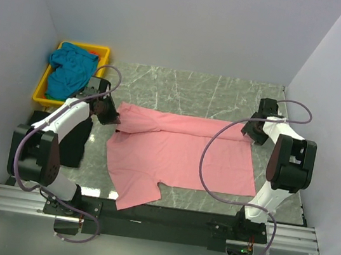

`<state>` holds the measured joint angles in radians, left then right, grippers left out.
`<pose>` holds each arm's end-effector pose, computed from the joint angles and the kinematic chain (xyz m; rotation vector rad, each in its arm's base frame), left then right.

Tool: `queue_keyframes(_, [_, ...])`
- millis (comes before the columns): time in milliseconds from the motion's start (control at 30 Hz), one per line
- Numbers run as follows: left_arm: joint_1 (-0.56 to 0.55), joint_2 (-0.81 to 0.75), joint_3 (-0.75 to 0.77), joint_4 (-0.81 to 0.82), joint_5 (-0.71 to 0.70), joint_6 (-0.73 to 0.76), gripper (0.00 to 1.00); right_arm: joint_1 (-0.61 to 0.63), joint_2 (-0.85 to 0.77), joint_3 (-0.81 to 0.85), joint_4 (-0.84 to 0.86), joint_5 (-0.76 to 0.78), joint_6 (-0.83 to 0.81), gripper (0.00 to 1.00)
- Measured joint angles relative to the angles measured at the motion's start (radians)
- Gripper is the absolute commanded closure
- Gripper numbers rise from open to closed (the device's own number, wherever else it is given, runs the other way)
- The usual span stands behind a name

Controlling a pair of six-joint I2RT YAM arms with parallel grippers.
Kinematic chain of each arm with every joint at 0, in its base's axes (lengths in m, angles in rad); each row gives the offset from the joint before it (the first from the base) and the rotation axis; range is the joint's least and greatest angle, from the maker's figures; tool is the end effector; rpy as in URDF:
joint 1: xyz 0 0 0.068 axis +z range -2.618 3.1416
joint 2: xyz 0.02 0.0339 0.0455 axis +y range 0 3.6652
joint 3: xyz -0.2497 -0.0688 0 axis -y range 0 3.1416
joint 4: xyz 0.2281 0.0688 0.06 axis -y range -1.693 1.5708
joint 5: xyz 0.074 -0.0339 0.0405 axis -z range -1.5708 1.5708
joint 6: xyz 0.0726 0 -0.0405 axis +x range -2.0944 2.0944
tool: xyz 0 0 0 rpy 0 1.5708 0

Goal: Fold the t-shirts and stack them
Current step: Fold the tshirt

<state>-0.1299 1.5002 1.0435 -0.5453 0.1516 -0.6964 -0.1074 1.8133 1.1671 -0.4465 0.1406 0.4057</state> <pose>0.3080 -0.0513 0.1930 -0.6808 2.5485 -0.4929 0.3621 -0.0493 0.1369 0.7157 2.5492 -0.0885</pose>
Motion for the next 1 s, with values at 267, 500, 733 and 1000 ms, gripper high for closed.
queue_keyframes(267, [-0.028, -0.026, 0.001, -0.019, 0.009, -0.023, 0.97, 0.029, -0.068, 0.008, -0.004, -0.008, 0.002, 0.32])
queue_keyframes(500, [-0.080, -0.061, -0.022, -0.016, 0.009, -0.055, 0.96, 0.057, -0.116, 0.007, 0.000, -0.036, 0.002, 0.31])
queue_keyframes(733, [-0.104, -0.067, -0.123, 0.011, -0.010, -0.101, 0.94, 0.162, -0.129, -0.009, 0.060, -0.099, -0.016, 0.32])
queue_keyframes(1000, [-0.105, -0.086, -0.206, 0.038, -0.105, -0.154, 0.64, 0.332, -0.134, -0.054, 0.150, -0.232, -0.017, 0.32])
